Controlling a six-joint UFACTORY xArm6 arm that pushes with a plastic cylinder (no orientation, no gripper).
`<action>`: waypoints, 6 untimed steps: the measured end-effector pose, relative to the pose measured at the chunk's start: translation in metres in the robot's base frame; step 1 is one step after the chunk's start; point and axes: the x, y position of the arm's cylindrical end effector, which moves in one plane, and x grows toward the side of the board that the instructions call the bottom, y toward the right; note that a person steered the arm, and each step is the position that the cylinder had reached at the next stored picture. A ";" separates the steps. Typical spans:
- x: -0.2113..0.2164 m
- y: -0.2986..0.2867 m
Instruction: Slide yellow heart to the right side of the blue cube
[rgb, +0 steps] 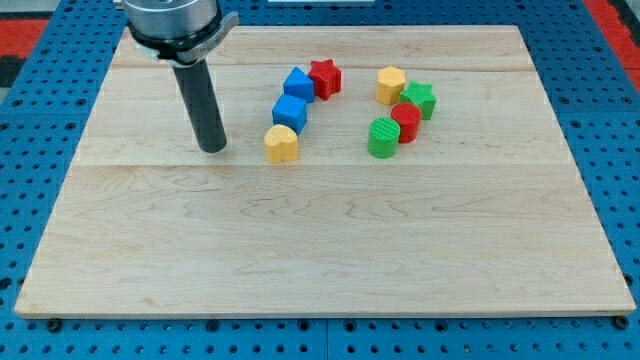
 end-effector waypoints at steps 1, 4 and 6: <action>-0.002 0.014; 0.005 0.027; 0.010 0.059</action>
